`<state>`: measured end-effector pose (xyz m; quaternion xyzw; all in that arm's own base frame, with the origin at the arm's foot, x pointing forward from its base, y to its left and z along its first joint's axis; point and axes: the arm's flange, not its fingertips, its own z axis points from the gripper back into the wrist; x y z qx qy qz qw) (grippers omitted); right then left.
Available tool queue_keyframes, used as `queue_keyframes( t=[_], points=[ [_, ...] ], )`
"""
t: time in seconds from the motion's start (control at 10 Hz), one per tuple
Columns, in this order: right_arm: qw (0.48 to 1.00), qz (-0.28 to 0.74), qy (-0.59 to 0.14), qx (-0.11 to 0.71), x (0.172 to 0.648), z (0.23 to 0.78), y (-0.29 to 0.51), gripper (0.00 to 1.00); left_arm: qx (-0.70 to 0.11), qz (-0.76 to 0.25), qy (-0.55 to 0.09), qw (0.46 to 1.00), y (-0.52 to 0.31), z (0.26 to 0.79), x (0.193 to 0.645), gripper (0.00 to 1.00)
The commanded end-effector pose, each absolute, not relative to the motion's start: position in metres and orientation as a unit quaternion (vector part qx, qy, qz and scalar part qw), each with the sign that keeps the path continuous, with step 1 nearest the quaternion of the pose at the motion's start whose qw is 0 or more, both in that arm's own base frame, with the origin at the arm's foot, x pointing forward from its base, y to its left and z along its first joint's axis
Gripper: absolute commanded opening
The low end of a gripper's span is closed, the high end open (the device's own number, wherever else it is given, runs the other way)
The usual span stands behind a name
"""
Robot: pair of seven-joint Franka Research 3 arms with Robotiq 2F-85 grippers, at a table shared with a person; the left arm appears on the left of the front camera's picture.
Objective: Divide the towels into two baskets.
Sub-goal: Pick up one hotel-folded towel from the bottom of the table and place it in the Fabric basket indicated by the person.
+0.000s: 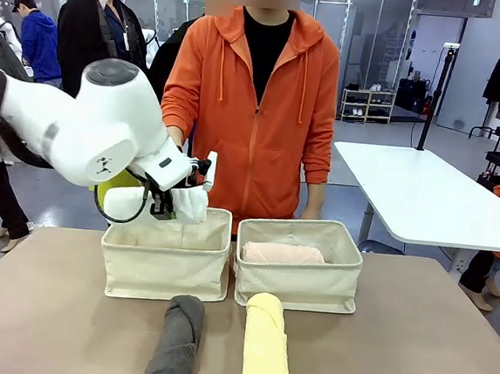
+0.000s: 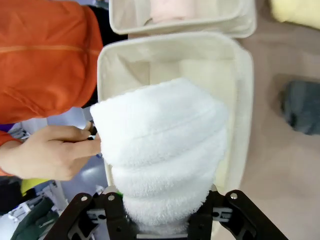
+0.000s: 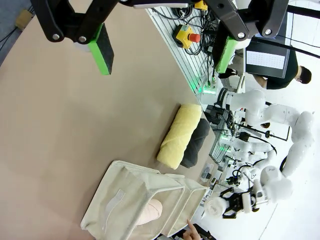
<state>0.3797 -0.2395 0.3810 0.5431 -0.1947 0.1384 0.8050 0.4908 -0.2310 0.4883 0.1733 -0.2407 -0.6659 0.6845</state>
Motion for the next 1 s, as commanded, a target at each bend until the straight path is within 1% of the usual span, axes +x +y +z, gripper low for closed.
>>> queue_keyframes(
  t=[0.0,0.2,0.5,0.7,0.8,0.9],
  points=[
    [0.802,0.139,-0.198,0.546,0.379,0.384,-0.239,1.0,0.164,-0.676,-0.235,0.679,-0.232,0.469,0.527,0.43],
    [0.802,0.139,-0.198,0.546,0.379,0.384,-0.239,1.0,0.194,-0.674,-0.246,0.67,-0.231,0.441,0.556,0.43],
    [0.802,0.139,-0.198,0.546,0.379,0.384,-0.239,1.0,0.197,-0.68,-0.226,0.669,-0.245,0.414,0.58,0.43],
    [0.802,0.139,-0.198,0.546,0.379,0.384,-0.239,1.0,0.185,-0.682,-0.213,0.675,-0.249,0.403,0.591,0.43],
    [0.802,0.139,-0.198,0.546,0.379,0.384,-0.239,1.0,0.178,-0.678,-0.214,0.68,-0.251,0.4,0.594,0.71],
    [0.802,0.139,-0.198,0.546,0.379,0.384,-0.239,1.0,0.177,-0.681,-0.212,0.679,-0.252,0.4,0.594,0.78]
  ],
)
